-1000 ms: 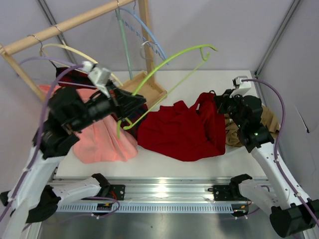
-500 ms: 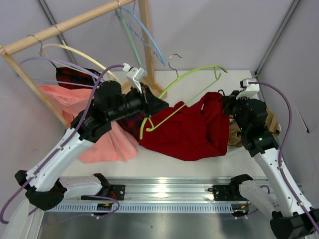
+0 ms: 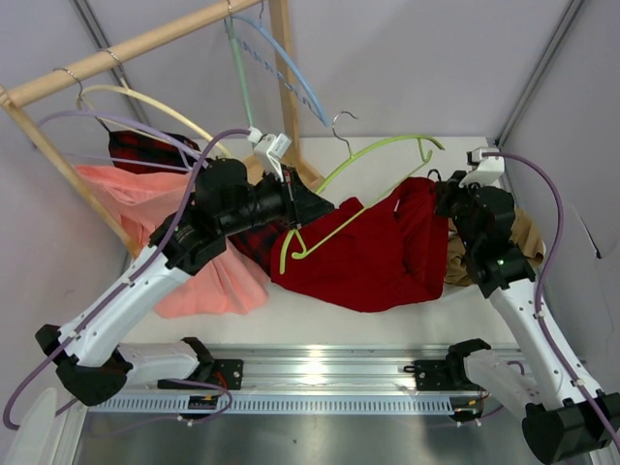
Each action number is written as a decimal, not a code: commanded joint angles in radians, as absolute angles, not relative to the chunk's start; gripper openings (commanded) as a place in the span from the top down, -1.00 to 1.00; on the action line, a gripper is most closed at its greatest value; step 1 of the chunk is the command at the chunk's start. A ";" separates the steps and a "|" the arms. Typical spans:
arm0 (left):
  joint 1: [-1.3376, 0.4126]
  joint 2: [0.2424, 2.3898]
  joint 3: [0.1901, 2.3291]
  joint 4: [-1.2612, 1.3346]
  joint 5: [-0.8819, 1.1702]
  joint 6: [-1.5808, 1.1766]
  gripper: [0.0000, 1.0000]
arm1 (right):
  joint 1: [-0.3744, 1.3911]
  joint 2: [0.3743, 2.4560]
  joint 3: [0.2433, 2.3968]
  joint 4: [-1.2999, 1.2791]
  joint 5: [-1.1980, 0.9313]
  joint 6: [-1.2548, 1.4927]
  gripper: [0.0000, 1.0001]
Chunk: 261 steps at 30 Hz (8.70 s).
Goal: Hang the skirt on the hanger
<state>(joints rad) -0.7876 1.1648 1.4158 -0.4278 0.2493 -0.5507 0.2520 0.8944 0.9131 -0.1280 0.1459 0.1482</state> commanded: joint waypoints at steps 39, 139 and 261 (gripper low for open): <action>-0.795 1.198 1.354 -0.341 0.268 -0.589 1.00 | 0.235 0.931 0.940 0.084 0.176 0.114 1.00; -0.917 1.457 1.614 0.025 -0.164 -0.276 0.99 | 0.250 0.913 0.839 -0.058 -0.261 0.173 -0.43; -0.887 1.249 1.088 0.376 -0.232 -0.453 0.99 | 1.163 0.816 0.618 0.015 0.448 0.073 -0.58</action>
<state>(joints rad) -0.8940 1.3201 1.0916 0.1669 -0.2489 -0.4923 1.2087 0.9401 0.5770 0.0299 0.5373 -0.0151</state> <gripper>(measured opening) 0.177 0.777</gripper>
